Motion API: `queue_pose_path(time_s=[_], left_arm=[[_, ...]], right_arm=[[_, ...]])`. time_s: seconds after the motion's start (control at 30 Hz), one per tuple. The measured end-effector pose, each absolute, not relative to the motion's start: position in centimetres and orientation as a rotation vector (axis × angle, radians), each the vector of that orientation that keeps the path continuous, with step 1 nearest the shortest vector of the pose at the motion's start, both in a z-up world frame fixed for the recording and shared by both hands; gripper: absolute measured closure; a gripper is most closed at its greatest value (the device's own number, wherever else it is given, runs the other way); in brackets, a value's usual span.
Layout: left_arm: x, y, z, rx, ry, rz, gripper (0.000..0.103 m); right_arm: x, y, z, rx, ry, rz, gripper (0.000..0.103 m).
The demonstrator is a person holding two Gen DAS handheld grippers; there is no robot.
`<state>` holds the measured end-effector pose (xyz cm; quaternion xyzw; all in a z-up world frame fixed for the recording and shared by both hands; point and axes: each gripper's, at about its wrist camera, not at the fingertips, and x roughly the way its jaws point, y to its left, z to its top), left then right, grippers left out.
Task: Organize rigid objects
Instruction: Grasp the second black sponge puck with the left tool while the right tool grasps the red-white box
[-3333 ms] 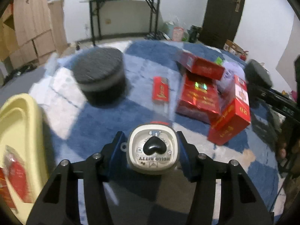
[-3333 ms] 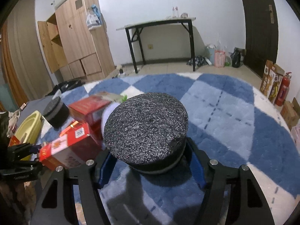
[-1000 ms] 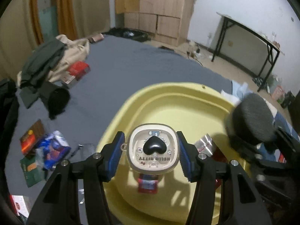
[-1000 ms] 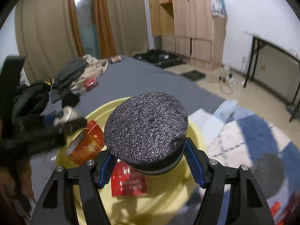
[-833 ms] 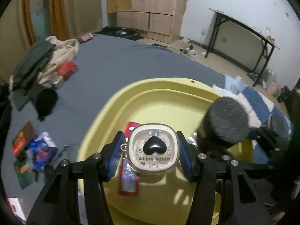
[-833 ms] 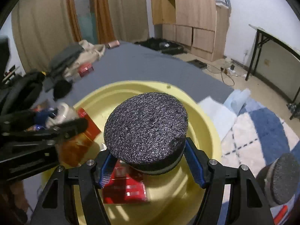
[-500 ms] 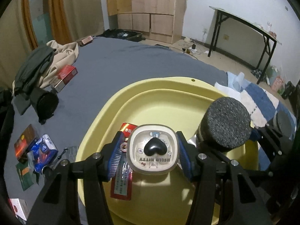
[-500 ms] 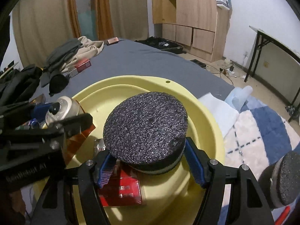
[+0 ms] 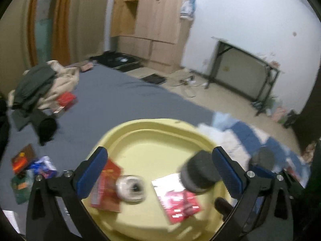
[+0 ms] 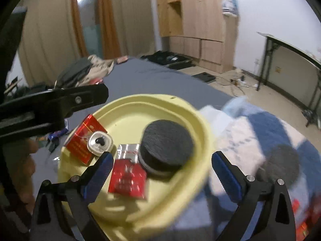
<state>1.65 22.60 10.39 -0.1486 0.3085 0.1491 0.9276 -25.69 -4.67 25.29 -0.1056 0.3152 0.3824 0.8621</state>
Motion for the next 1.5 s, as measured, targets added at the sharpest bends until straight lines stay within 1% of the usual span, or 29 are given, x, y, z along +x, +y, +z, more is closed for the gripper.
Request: queue_pose_path(time_s=[0.07, 0.2, 0.27, 0.37, 0.43, 0.5, 0.6, 0.73, 0.87, 1.1, 1.33, 1.43, 1.5], left_arm=[[2.4, 21.2, 10.4, -0.308, 0.644, 0.238, 0.0], [3.9, 17.1, 10.1, -0.234, 0.681, 0.114, 0.0], [4.4, 15.6, 9.9, -0.215, 0.695, 0.057, 0.0], [5.0, 13.4, 9.5, -0.2, 0.718, -0.01, 0.0], [5.1, 12.2, 9.4, -0.192, 0.718, -0.032, 0.0], [5.2, 11.2, 9.3, -0.197, 0.706, -0.055, 0.0], [5.6, 9.4, 8.9, -0.192, 0.712, -0.105, 0.0], [6.0, 7.9, 7.8, -0.128, 0.725, -0.123, 0.0], [6.3, 8.0, 7.3, -0.136, 0.764, -0.104, 0.0], [5.9, 8.9, 8.2, -0.183, 0.73, -0.115, 0.0], [6.1, 7.7, 7.8, -0.139, 0.746, -0.123, 0.0], [6.2, 6.8, 7.8, -0.092, 0.722, -0.135, 0.0], [6.4, 6.5, 7.7, -0.109, 0.706, -0.168, 0.0]], right_arm=[[-26.8, -7.4, 26.9, -0.208, 0.644, 0.742, 0.0], [-30.1, -15.0, 30.1, -0.173, 0.569, 0.588, 0.0], [-31.7, -19.0, 30.9, -0.142, 0.543, 0.502, 0.0], [-34.1, -23.9, 30.8, -0.078, 0.492, 0.413, 0.0], [-35.6, -27.4, 29.8, -0.008, 0.437, 0.373, 0.0], [-35.5, -29.4, 28.1, 0.012, 0.445, 0.416, 0.0], [-34.4, -30.7, 26.0, -0.008, 0.501, 0.414, 0.0], [-32.9, -31.4, 24.3, -0.039, 0.53, 0.43, 0.0], [-31.3, -30.9, 23.9, -0.041, 0.559, 0.449, 0.0], [-30.7, -30.8, 23.5, -0.032, 0.555, 0.453, 0.0], [-30.9, -30.3, 23.0, -0.043, 0.565, 0.458, 0.0], [-30.5, -30.1, 22.7, -0.013, 0.58, 0.455, 0.0], [-30.2, -30.0, 22.6, 0.012, 0.584, 0.476, 0.0]])
